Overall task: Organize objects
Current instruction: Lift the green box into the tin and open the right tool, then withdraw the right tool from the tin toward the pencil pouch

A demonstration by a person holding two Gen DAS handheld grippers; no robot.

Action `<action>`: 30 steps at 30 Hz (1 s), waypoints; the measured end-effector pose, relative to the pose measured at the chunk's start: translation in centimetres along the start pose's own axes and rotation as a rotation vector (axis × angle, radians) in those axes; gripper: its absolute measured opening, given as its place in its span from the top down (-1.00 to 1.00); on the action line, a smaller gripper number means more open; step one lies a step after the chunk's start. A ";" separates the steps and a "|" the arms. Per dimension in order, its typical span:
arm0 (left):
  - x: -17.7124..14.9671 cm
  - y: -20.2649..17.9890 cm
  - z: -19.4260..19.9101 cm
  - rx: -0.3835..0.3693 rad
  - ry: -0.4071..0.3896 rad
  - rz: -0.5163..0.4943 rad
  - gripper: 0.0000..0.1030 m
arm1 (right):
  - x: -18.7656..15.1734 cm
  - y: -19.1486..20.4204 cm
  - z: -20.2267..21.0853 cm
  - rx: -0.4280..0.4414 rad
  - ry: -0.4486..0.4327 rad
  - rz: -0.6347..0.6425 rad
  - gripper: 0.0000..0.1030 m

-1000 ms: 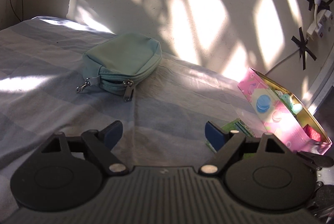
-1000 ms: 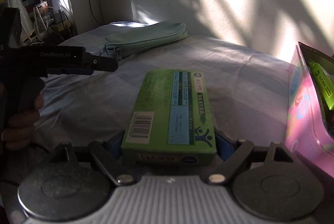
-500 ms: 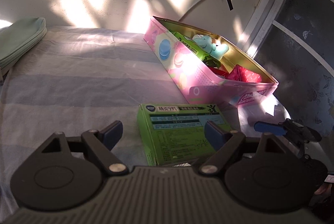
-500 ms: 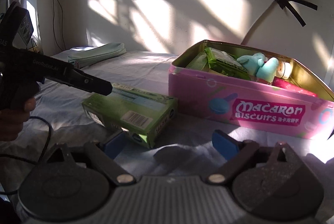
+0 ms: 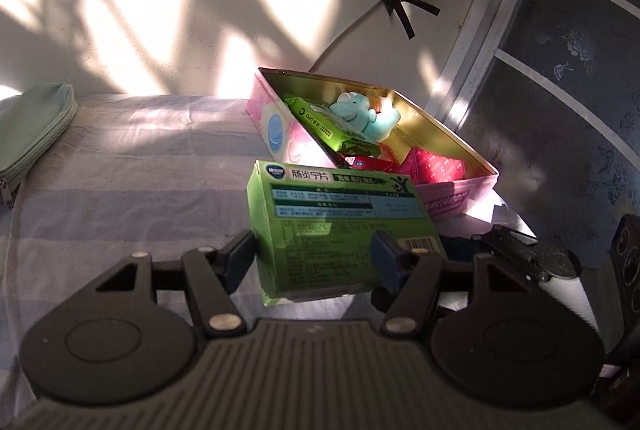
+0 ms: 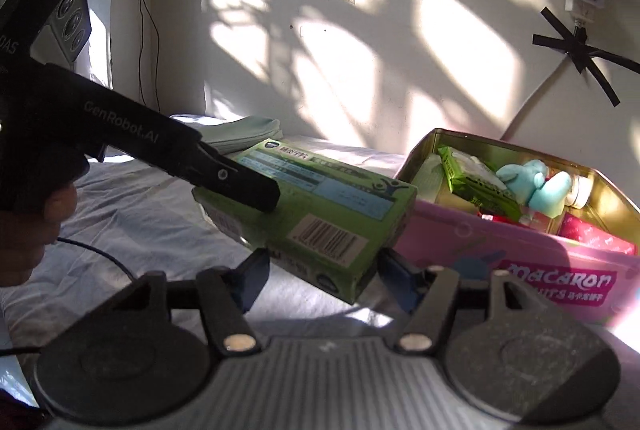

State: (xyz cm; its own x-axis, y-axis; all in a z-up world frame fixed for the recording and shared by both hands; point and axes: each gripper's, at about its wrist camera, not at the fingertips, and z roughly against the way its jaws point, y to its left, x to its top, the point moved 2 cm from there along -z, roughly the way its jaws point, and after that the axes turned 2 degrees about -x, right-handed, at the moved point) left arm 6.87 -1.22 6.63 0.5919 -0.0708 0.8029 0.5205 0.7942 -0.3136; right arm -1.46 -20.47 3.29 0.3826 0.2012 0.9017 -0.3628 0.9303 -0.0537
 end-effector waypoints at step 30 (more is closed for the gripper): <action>0.9 -7.9 -8.9 0.351 -0.061 -0.244 -0.41 | -1.4 -12.3 2.9 -0.380 -0.155 -0.422 -0.32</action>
State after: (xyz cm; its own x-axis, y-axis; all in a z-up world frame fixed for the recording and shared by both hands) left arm 8.78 -12.87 5.35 0.4346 -0.2549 0.8638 0.3940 0.9163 0.0721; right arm 0.00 -33.09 3.90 0.2885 -0.2310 0.9292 0.1349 0.9706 0.1994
